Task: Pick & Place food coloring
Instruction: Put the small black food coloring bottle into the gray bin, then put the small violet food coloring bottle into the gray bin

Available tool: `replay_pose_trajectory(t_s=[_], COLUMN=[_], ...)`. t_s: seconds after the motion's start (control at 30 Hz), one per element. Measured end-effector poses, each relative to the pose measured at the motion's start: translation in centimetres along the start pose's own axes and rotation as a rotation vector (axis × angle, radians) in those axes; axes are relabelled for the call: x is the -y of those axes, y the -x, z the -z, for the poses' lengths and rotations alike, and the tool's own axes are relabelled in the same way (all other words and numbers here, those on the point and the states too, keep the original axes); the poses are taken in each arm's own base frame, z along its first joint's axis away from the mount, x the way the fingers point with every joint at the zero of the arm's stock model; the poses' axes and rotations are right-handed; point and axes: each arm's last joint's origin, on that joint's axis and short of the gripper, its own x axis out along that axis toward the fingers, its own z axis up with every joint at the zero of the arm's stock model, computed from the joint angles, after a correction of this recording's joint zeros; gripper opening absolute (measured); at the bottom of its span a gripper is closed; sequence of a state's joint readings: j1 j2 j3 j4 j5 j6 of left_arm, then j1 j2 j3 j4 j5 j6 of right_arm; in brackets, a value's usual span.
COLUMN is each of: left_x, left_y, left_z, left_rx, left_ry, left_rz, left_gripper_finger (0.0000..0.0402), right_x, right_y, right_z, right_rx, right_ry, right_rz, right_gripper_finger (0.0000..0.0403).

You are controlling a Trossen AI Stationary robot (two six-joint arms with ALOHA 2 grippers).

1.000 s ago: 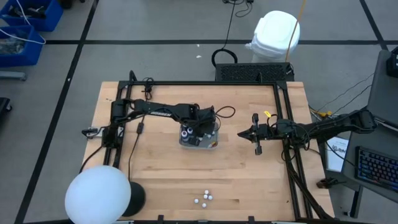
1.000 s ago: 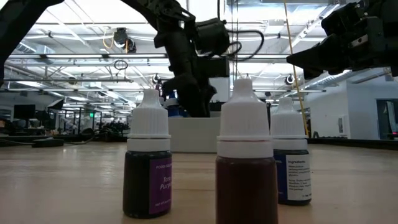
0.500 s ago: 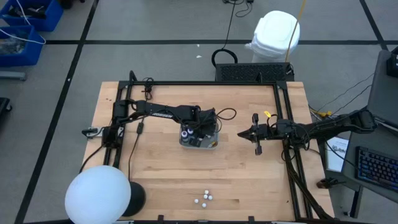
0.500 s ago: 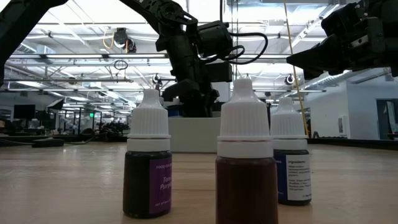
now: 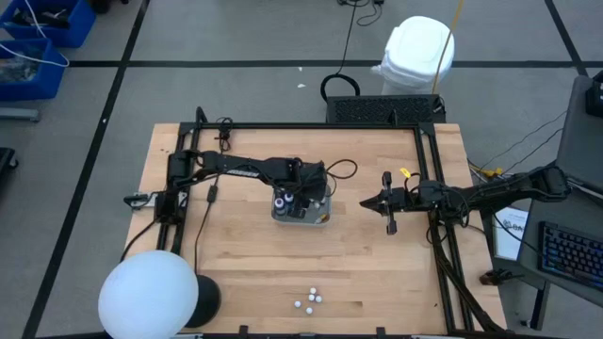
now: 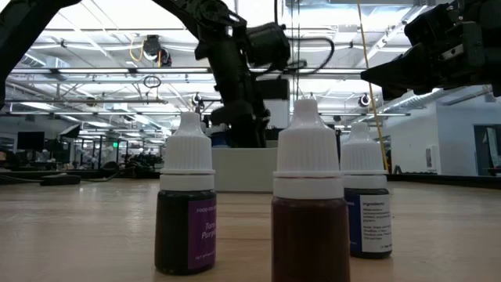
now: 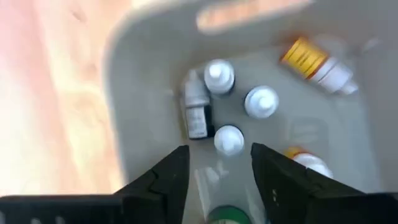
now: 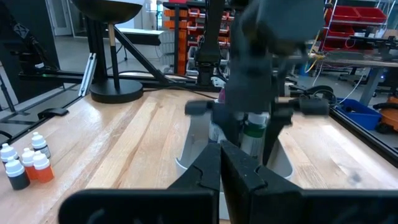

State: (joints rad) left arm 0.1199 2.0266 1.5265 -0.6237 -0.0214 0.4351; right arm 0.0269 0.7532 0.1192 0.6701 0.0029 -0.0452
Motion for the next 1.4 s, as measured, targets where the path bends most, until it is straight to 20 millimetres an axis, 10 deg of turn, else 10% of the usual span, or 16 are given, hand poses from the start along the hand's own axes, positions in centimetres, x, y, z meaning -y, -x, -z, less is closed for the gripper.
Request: replay_pose_trajectory(t_s=[0.33, 0.57, 0.73, 1.4], left_x=[0.6, -0.1, -0.2, 4.8], left_y=[9.0, 13.6, 12.9, 8.9], left_z=[-1.3, -0.1, 3.4, 15.7], left_rx=[0.164, 0.374, 0.524, 0.842], left_ry=[-0.035, -0.041, 0.004, 0.19], left_rz=[-0.117, -0.103, -0.061, -0.146], left_gripper_finger=[0.0199, 0.0101, 0.001, 0.0005], right_x=[0.0, 0.0, 0.0, 0.0], right_y=[0.0, 0.0, 0.0, 0.0], right_z=[-0.1, -0.1, 0.0, 0.0], right_rx=[0.006, 0.008, 0.006, -0.001], right_ry=[-0.006, -0.007, -0.007, 0.041], right_rz=[0.0, -0.004, -0.005, -0.001], right_gripper_finger=[0.0004, 0.0004, 0.0004, 0.0004])
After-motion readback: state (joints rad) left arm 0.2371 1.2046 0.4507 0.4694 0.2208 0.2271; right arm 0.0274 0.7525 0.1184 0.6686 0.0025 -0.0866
